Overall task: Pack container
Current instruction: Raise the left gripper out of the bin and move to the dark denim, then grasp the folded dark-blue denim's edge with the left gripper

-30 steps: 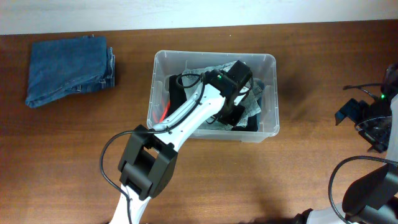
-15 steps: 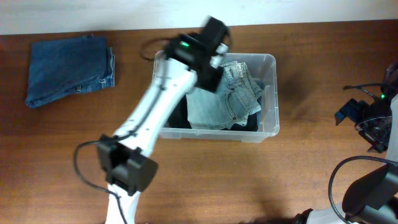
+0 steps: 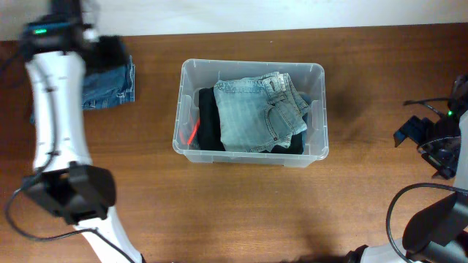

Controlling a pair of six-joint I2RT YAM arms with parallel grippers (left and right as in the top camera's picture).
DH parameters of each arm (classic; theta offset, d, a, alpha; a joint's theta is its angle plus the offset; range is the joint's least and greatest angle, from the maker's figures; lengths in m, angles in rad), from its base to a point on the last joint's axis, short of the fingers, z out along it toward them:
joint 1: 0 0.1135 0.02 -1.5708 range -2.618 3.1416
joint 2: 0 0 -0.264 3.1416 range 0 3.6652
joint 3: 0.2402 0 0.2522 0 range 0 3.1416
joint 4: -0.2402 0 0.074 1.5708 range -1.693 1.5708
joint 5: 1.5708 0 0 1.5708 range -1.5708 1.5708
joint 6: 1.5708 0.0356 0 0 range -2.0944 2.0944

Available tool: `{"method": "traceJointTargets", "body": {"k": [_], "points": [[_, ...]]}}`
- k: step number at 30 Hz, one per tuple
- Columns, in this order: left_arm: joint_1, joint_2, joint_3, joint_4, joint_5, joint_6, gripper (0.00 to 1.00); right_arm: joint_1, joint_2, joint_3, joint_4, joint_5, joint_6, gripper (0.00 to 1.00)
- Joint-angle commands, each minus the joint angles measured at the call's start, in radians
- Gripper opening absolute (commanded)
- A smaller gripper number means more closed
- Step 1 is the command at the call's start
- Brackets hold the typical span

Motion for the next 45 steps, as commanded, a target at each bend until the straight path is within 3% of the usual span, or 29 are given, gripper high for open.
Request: {"method": "traceJointTargets", "body": {"k": [1,2,3,5,6,7,11,18,28,37,41,45], "points": [[0.083,-0.002,0.013,0.058,0.087,-0.043,0.96,-0.003,-0.005,-0.002,0.000,0.001,0.009,0.98],[0.099,0.008,0.013,0.079,0.087,-0.042,0.89,-0.003,-0.005,-0.002,0.000,0.001,0.009,0.98],[0.107,0.014,0.013,0.092,0.087,-0.042,0.74,-0.003,-0.005,-0.002,0.000,0.001,0.009,0.98],[0.121,0.037,0.013,0.130,0.087,-0.039,0.36,-0.003,-0.005,-0.002,0.000,0.001,0.009,0.98],[0.123,0.049,0.013,0.151,0.087,-0.039,0.03,-0.003,-0.005,-0.002,0.000,0.001,0.009,0.98],[0.123,0.063,0.013,0.172,0.087,-0.039,0.01,-0.003,-0.005,-0.002,0.000,0.001,0.009,0.98],[0.122,0.142,0.013,0.285,0.070,-0.039,0.01,-0.003,-0.005,-0.002,0.000,0.001,0.009,0.99],[0.127,0.293,0.013,0.350,-0.197,-0.037,0.01,-0.003,-0.005,-0.002,0.000,0.001,0.009,0.98],[0.132,0.466,0.013,0.349,-0.195,-0.012,0.01,-0.003,-0.005,-0.002,0.000,0.001,0.009,0.99],[0.132,0.496,0.013,0.197,-0.194,-0.013,0.01,-0.003,-0.005,-0.002,0.000,0.001,0.009,0.98],[0.132,0.496,0.013,0.068,-0.110,-0.018,0.01,-0.003,-0.005,-0.002,0.000,0.001,0.009,0.98],[0.132,0.496,0.013,-0.064,-0.006,-0.097,0.01,-0.003,-0.005,-0.002,0.000,0.001,0.009,0.98]]}}
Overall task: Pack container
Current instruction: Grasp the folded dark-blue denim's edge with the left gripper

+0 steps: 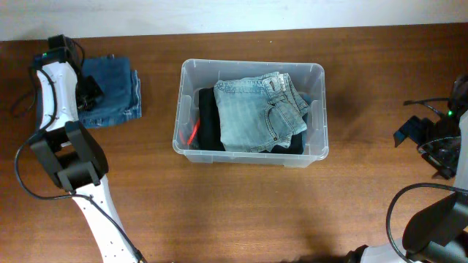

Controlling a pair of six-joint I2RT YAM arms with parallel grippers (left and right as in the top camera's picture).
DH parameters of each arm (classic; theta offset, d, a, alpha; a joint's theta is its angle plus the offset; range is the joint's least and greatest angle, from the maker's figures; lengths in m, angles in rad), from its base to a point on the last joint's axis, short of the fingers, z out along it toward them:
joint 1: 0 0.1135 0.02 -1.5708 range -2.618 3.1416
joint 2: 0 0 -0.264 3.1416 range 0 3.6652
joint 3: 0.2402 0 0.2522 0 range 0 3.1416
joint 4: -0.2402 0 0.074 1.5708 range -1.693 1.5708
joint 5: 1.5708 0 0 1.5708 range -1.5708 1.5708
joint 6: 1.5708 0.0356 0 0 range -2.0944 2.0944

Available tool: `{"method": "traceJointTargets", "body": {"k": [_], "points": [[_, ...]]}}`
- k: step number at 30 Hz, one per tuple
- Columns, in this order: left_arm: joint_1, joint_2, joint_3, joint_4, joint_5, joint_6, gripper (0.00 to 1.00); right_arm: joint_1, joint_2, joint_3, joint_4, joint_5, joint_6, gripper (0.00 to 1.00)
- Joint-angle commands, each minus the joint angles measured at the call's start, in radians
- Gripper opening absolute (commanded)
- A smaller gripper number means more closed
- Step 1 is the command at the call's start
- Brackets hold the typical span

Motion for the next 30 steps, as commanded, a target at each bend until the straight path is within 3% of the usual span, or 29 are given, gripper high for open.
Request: {"method": "traceJointTargets", "body": {"k": [1,7,13,16,20,23,30], "points": [[0.005,0.034,-0.028,-0.141,0.142,-0.074,0.01,-0.003,-0.005,-0.002,0.000,0.001,0.008,0.98],[0.005,0.034,-0.028,-0.268,0.142,-0.077,0.01,-0.003,-0.005,-0.002,0.000,0.001,0.008,0.99],[0.005,0.034,-0.024,-0.255,0.238,-0.077,0.01,-0.003,-0.005,-0.002,0.000,0.001,0.008,0.98],[0.005,0.033,-0.010,-0.216,0.207,-0.069,0.01,-0.003,-0.005,-0.002,0.000,0.001,0.008,0.98],[0.022,0.028,0.061,-0.219,0.138,-0.055,0.01,-0.003,-0.005,-0.002,0.000,0.001,0.008,0.98],[0.047,0.007,0.152,-0.263,0.139,0.011,0.01,-0.003,-0.005,-0.002,0.000,0.001,0.008,0.98],[0.147,-0.049,0.254,-0.327,0.141,0.013,0.01,-0.003,-0.005,-0.002,0.000,0.001,0.008,0.98]]}}
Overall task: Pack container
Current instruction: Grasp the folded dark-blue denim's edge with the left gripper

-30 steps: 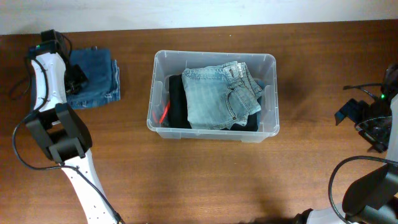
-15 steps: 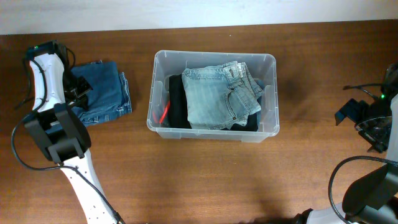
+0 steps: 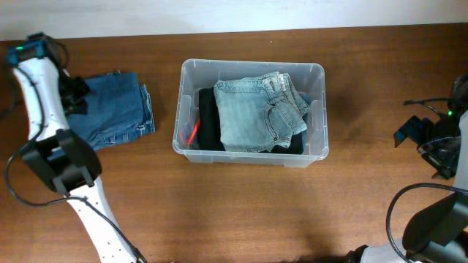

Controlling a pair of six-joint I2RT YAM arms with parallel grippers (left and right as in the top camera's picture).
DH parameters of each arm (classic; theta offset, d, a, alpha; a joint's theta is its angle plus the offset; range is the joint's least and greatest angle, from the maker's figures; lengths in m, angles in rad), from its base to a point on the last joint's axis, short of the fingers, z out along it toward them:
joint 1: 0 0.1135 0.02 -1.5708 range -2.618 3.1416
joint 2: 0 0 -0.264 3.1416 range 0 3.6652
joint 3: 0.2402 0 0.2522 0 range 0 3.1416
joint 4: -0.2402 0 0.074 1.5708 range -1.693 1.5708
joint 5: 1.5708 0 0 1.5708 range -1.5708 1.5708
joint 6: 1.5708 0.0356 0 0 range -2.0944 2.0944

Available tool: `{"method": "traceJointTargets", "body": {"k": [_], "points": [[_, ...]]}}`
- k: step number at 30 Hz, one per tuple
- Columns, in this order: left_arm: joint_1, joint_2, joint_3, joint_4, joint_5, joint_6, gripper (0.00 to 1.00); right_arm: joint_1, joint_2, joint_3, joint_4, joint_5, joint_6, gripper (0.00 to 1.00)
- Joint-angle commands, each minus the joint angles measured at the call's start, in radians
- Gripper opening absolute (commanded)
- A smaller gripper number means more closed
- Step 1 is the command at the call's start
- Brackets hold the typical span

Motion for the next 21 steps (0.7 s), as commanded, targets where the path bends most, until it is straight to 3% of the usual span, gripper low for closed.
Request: {"method": "traceJointTargets", "body": {"k": [1,7,12,15,18,21], "points": [[0.091,-0.049,0.023,-0.021,0.014,0.023,0.01,-0.003,-0.005,-0.002,0.000,0.001,0.009,0.98],[0.243,-0.049,0.023,-0.063,0.052,0.084,0.01,-0.003,-0.005,-0.002,0.000,0.001,0.009,0.98],[0.347,-0.049,0.023,-0.055,0.182,0.335,0.06,-0.003,-0.005,-0.002,0.000,0.001,0.009,0.98],[0.386,-0.048,0.023,-0.040,0.422,0.507,0.10,-0.003,-0.005,-0.002,0.000,0.001,0.009,0.98],[0.390,-0.048,0.022,-0.024,0.434,0.541,0.12,-0.003,-0.005,-0.002,0.000,0.001,0.009,0.98],[0.389,-0.046,-0.007,0.017,0.439,0.546,0.20,-0.003,-0.005,-0.002,0.000,0.001,0.009,0.98]]}}
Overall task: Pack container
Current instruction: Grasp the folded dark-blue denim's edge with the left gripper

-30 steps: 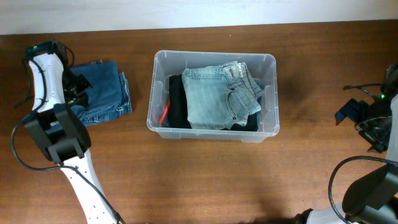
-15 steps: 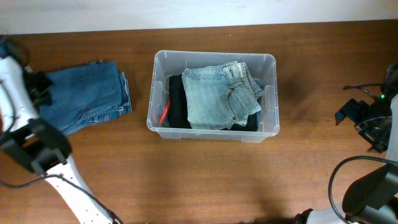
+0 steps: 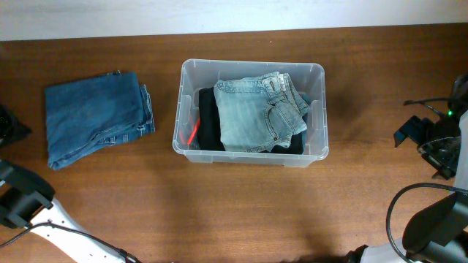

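A clear plastic container point(image 3: 251, 155) stands mid-table. Inside, folded light-blue jeans point(image 3: 257, 113) lie on top of a black garment point(image 3: 208, 120), with something red point(image 3: 193, 133) showing at the left wall. Folded dark-blue jeans point(image 3: 95, 117) lie flat on the table to the left of the container, touched by nothing. My left gripper point(image 3: 9, 126) is only a dark shape at the left frame edge, clear of those jeans, and its jaws cannot be made out. My right gripper point(image 3: 413, 131) sits far right, away from the container, and its jaws are unclear too.
The left arm's base point(image 3: 25, 201) and cable lie at the lower left. The right arm's body point(image 3: 439, 219) and cables fill the right edge. A pale wall point(image 3: 219, 14) runs along the far edge of the wooden table point(image 3: 219, 212).
My left arm has drawn back from the left side of the dark-blue jeans to the frame's left edge. The jeans now lie uncovered where they were. The right arm is unchanged.
My left gripper first stood over the dark-blue jeans at the far back left. Then the jeans lay slightly nearer and further right with the gripper on them. Later they lay spread lower down, closer to the container. Now the arm has withdrawn and they rest alone.
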Controlling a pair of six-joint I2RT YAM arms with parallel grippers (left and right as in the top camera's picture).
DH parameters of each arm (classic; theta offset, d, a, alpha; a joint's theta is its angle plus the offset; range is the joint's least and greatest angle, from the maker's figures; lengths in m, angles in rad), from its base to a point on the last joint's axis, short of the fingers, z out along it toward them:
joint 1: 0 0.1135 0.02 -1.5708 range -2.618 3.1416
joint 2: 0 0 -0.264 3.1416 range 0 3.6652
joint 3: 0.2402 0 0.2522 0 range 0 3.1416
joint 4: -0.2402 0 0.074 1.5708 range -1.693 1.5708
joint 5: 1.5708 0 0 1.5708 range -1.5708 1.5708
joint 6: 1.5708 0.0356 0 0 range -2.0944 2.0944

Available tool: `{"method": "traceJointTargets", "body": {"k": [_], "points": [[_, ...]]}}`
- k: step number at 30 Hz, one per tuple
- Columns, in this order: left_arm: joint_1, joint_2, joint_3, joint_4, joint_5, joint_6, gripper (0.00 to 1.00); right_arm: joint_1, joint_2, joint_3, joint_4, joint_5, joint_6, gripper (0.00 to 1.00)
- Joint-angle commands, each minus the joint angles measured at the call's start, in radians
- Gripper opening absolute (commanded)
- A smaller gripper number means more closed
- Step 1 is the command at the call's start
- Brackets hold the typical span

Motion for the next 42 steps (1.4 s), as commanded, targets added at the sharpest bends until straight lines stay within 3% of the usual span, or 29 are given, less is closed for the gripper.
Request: {"method": "traceJointTargets", "body": {"k": [1,2,3,5,8,26,42], "points": [[-0.006,-0.027,-0.021,0.038,0.080,0.084,0.25,-0.003,-0.005,-0.002,0.000,0.001,0.009,0.98],[-0.006,-0.027,-0.031,0.047,0.080,0.085,0.34,-0.003,-0.005,-0.002,0.000,0.001,0.009,0.98],[-0.006,-0.027,-0.047,0.060,0.080,0.084,0.56,-0.003,-0.005,-0.002,0.000,0.001,0.009,0.98],[-0.006,-0.027,-0.075,0.079,0.080,0.084,0.81,-0.003,-0.005,-0.002,0.000,0.001,0.009,0.98],[-0.006,-0.027,-0.124,0.108,0.080,0.084,0.99,-0.003,-0.005,-0.002,0.000,0.001,0.009,0.98],[-0.008,-0.027,-0.372,0.266,0.192,0.084,0.99,-0.003,-0.005,-0.002,0.000,0.001,0.009,0.98],[-0.014,-0.027,-0.394,0.338,0.316,0.085,0.99,-0.003,-0.005,-0.002,0.000,0.001,0.009,0.98]]}}
